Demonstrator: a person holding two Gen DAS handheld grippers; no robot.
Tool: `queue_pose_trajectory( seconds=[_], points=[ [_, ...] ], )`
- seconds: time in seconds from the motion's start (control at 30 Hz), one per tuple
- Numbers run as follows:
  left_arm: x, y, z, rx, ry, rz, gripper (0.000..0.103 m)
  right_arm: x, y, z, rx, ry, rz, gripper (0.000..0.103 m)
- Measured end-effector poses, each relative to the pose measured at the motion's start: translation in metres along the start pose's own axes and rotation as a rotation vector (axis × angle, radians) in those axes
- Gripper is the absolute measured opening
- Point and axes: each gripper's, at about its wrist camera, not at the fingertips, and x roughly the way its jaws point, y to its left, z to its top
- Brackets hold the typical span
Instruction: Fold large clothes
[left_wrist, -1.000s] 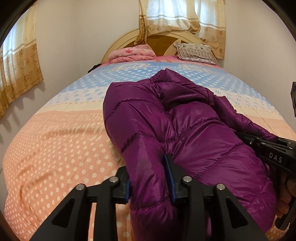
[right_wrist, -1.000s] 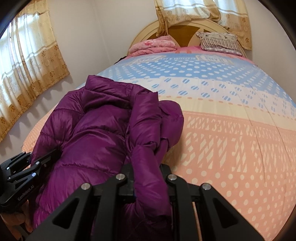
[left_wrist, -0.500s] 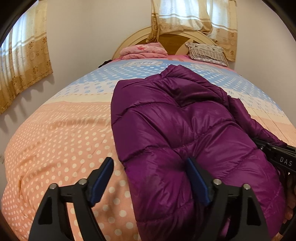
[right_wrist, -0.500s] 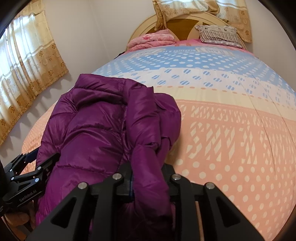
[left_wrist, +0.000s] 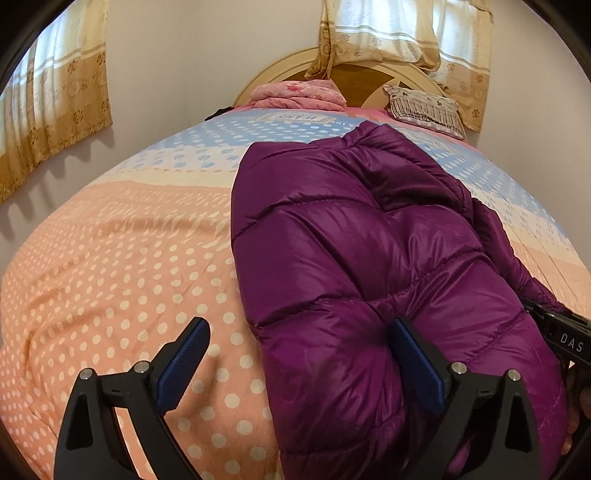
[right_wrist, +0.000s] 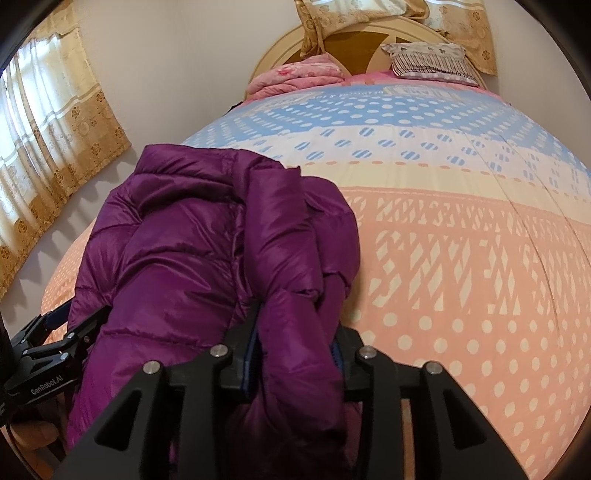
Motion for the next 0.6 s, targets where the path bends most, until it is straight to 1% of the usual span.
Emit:
queue_pose_trajectory(
  seconds=[0.13,0.2,0.37,0.5,0.6],
  points=[
    [0.002,0.0012,0.0004,-0.016,0.003,0.005,0.102,0.0025,-0.0016,-0.0021,0.009,-0.003,-0.003,0.041],
    [0.0027,0.0014,-0.0008,-0.022,0.001,0.007,0.102,0.0036,-0.0023,-0.0026,0.01,-0.007,-0.007,0.044],
    [0.005,0.0023,-0.004,-0.034,0.0,0.004,0.102,0.0046,-0.0043,-0.0041,0.02,-0.011,-0.006,0.046],
    [0.0057,0.0043,-0.0046,-0.05,0.004,-0.005,0.102,0.0052,-0.0068,-0.0048,0.032,-0.013,-0.006,0.05],
    [0.0069,0.0055,-0.0044,-0.057,0.002,-0.004,0.102,0.0057,-0.0052,-0.0043,0.025,-0.011,-0.015,0.05]
  ],
)
